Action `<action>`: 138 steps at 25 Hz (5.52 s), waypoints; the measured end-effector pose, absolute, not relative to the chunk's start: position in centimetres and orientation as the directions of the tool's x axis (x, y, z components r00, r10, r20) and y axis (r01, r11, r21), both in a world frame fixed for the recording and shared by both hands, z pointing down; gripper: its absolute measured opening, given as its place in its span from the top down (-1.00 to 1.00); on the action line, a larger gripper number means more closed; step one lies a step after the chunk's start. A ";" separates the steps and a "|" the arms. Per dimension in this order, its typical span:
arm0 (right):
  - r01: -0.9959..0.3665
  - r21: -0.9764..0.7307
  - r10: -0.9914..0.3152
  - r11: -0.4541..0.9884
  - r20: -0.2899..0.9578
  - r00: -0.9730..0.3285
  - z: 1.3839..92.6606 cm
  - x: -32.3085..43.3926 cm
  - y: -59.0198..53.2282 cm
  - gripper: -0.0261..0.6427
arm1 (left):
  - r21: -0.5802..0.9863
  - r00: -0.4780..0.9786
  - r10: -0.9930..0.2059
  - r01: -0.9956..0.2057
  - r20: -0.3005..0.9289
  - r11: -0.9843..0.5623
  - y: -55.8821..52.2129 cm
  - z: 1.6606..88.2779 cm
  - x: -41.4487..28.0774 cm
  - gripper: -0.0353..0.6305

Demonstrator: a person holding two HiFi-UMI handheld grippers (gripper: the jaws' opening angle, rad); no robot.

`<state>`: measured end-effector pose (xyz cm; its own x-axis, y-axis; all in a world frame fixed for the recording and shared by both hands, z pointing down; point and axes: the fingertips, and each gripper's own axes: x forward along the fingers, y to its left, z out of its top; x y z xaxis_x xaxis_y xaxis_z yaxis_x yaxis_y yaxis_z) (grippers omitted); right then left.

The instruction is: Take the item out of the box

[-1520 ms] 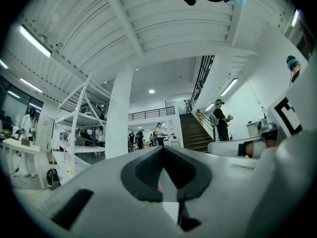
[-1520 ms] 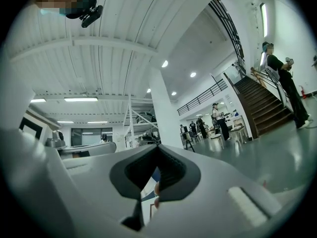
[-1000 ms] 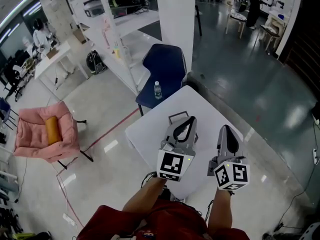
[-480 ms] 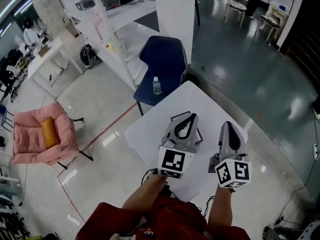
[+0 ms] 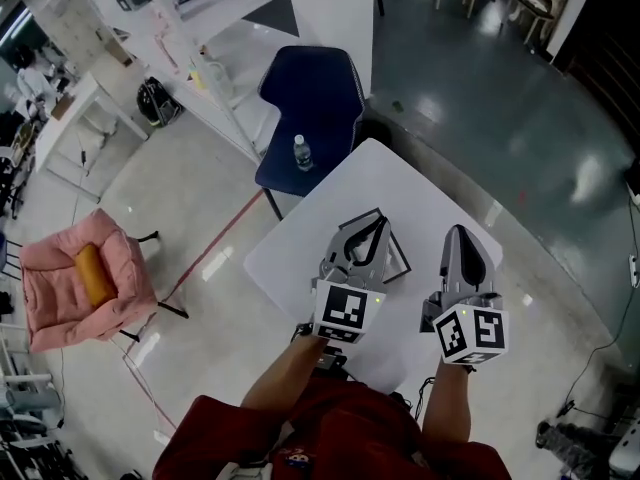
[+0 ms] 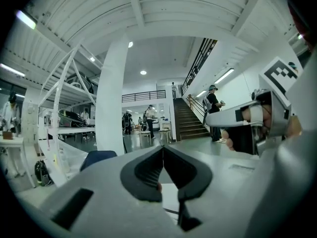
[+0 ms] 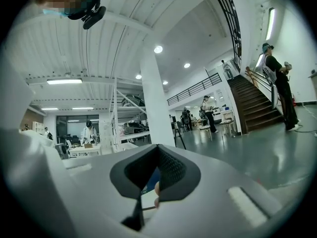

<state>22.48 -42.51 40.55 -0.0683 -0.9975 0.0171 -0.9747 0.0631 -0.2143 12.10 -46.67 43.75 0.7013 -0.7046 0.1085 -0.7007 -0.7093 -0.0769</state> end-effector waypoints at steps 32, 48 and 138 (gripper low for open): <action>-0.972 -0.233 -0.990 -0.039 0.144 0.005 46.7 24.4 -47.4 0.92 | -0.150 0.706 -0.409 -0.401 0.579 -0.904 -50.8 65.7 15.3 0.66; -0.968 -0.240 -0.986 -0.066 0.166 0.026 48.6 25.5 -48.0 0.92 | -0.107 0.577 -0.218 -0.220 0.787 -0.970 -49.5 74.5 16.2 0.41; -0.980 -0.200 -1.000 0.007 0.004 -0.008 38.2 24.8 -33.8 0.92 | -0.263 0.583 -0.550 -0.506 0.597 -0.821 -41.2 53.6 15.8 0.88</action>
<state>24.79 -33.82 38.23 -0.0081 -1.0000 0.0035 -0.9798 0.0072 -0.2000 15.81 -41.16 53.64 0.5833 -0.5504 0.5973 -0.5061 -0.8215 -0.2628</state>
